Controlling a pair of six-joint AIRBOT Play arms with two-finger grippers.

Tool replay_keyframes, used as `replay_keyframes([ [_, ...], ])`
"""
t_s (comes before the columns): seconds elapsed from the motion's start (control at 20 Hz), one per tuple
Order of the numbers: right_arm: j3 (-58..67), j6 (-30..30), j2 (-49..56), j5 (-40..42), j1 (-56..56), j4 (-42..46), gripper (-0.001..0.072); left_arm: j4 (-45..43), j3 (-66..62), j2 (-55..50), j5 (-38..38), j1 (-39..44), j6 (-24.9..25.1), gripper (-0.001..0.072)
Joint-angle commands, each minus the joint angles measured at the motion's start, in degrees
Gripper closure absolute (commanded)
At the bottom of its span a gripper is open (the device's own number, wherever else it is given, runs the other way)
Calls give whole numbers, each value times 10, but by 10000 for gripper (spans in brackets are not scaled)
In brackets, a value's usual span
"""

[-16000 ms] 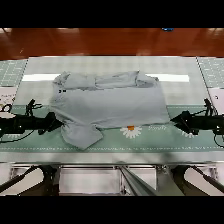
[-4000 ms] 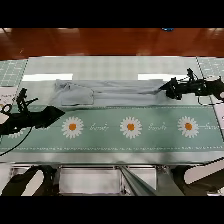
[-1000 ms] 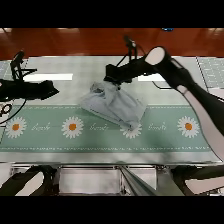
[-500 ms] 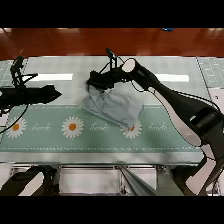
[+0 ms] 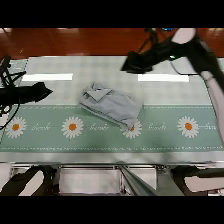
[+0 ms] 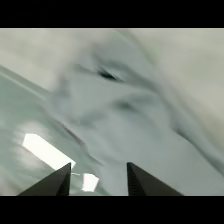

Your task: Fold the shirts.

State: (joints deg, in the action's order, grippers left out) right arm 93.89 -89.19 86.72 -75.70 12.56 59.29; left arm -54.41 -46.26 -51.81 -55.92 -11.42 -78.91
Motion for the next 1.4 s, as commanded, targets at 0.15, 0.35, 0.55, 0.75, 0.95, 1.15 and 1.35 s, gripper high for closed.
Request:
replay_keyframes([
  [0.15, -463, -207, -319, 158, -65, 275, 301, 44, 148, 103, -2, 20, 3, 691],
  [0.35, -643, -110, -311, 324, -77, -13, 301, 48, 230, 168, 32, 58, 3, 691],
  [0.55, -622, 71, -182, 324, -77, -236, 301, 49, 232, 168, 44, 60, 2, 691],
  [0.75, -577, 152, -87, 296, -71, -351, 301, 50, 232, 167, 45, 60, 2, 691],
  [0.95, -496, 151, -10, 289, -12, -352, 301, 52, 232, 167, 58, 60, 2, 692],
  [1.15, -408, 144, 48, 250, 29, -345, 506, 52, 232, 167, 64, 60, 2, 691],
  [1.35, -298, 152, 40, 190, 37, -303, 687, 52, 232, 167, 64, 61, 2, 692],
])
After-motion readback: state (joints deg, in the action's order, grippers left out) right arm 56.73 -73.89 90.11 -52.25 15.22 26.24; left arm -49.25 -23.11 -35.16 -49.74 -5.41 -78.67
